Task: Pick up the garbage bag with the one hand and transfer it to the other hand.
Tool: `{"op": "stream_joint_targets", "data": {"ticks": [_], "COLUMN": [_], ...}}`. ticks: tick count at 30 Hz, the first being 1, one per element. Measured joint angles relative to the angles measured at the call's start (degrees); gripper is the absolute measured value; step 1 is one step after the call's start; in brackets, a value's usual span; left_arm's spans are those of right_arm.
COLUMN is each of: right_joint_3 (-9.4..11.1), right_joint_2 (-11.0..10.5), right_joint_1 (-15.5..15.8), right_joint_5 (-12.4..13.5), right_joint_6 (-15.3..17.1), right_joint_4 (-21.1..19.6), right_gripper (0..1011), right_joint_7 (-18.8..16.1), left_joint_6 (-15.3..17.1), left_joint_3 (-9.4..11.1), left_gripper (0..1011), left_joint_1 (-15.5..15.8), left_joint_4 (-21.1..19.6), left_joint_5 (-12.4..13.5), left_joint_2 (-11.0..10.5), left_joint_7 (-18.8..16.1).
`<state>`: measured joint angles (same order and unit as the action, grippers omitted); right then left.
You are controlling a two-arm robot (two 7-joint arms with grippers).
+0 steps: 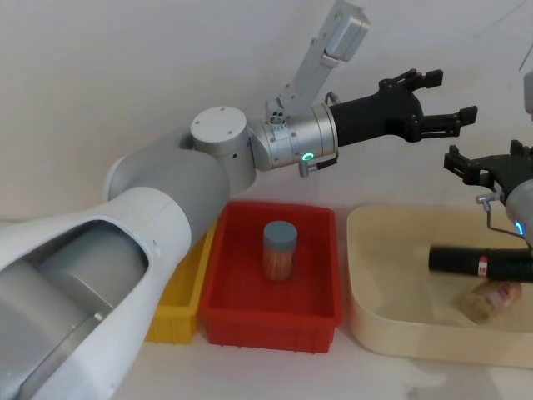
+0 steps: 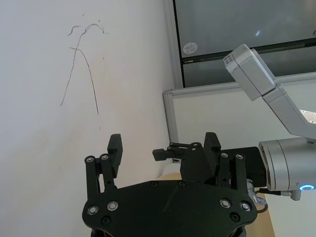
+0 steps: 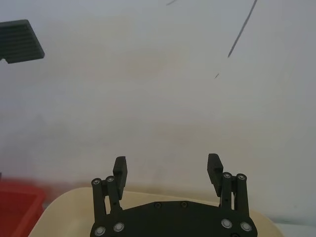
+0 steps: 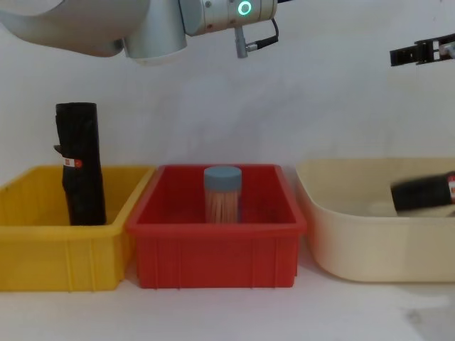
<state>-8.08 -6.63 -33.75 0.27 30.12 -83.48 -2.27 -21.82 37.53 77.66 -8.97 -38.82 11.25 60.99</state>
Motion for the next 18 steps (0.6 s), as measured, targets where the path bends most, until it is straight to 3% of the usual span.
{"op": "stream_joint_targets", "data": {"ticks": [18], "right_joint_3": [0.55], "right_joint_2": [0.33], "right_joint_1": [-0.36], "right_joint_5": [0.10], "right_joint_6": [0.65], "right_joint_4": [0.58], "right_gripper": [1000], "right_joint_7": [0.48], "left_joint_6": [0.00], "left_joint_3": [0.00], "left_gripper": [1001], "left_joint_1": [0.00], "left_joint_4": [0.00], "left_joint_5": [0.00], "left_joint_2": [0.00], "left_joint_7": [0.00]}}
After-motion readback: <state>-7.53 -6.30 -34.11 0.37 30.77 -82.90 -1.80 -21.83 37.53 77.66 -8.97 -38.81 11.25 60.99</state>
